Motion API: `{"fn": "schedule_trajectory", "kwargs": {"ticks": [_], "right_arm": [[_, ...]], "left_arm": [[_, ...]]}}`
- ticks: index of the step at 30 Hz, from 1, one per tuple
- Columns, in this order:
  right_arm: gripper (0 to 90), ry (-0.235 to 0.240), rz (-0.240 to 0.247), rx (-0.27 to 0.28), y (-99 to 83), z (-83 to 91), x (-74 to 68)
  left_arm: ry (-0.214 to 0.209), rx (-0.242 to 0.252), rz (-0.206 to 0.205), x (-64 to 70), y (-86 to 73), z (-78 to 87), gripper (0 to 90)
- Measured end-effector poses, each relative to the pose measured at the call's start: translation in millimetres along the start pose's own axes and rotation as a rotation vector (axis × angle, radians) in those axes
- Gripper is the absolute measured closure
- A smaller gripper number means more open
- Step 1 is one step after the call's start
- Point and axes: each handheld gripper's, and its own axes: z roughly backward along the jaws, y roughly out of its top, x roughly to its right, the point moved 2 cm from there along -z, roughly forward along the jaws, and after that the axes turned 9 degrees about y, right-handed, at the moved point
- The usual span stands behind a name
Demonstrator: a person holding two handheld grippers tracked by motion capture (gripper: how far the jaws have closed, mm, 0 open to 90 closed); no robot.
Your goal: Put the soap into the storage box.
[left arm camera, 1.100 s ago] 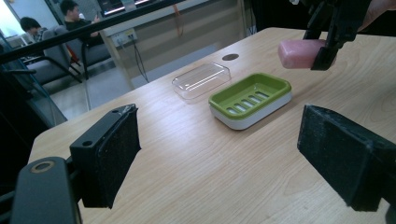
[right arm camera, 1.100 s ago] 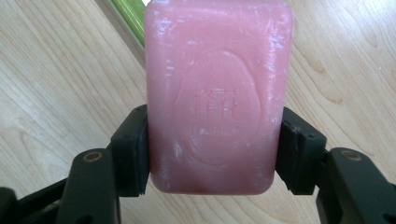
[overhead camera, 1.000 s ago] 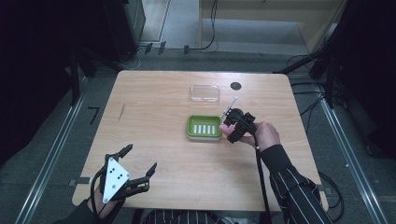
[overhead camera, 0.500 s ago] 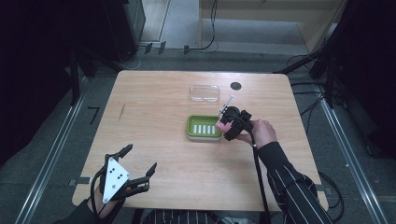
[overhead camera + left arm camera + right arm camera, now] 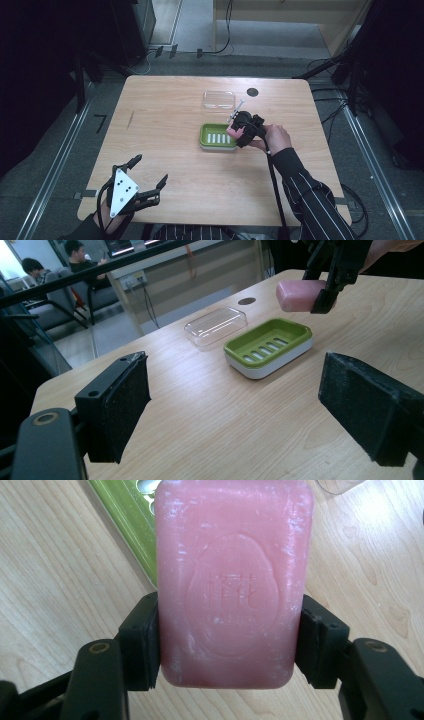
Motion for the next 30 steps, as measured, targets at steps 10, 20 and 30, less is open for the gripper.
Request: {"fn": "schedule_trajectory", "kwargs": {"ticks": [10, 20, 30], "right_arm": [[38.9, -0.002, 0.025, 0.010, 7.0, -0.7, 1.0], [38.9, -0.005, 0.056, 0.020, 14.3, -1.3, 0.8], [38.9, 0.001, 0.087, 0.016, 21.9, -5.6, -1.4]], "left_arm": [[0.000, -0.001, -0.001, -0.3, -0.1, 0.1, 13.3], [-0.001, -0.001, -0.001, -0.2, -0.2, 0.1, 13.2], [0.000, -0.002, -0.002, -0.3, -0.3, 0.1, 13.3]]}}
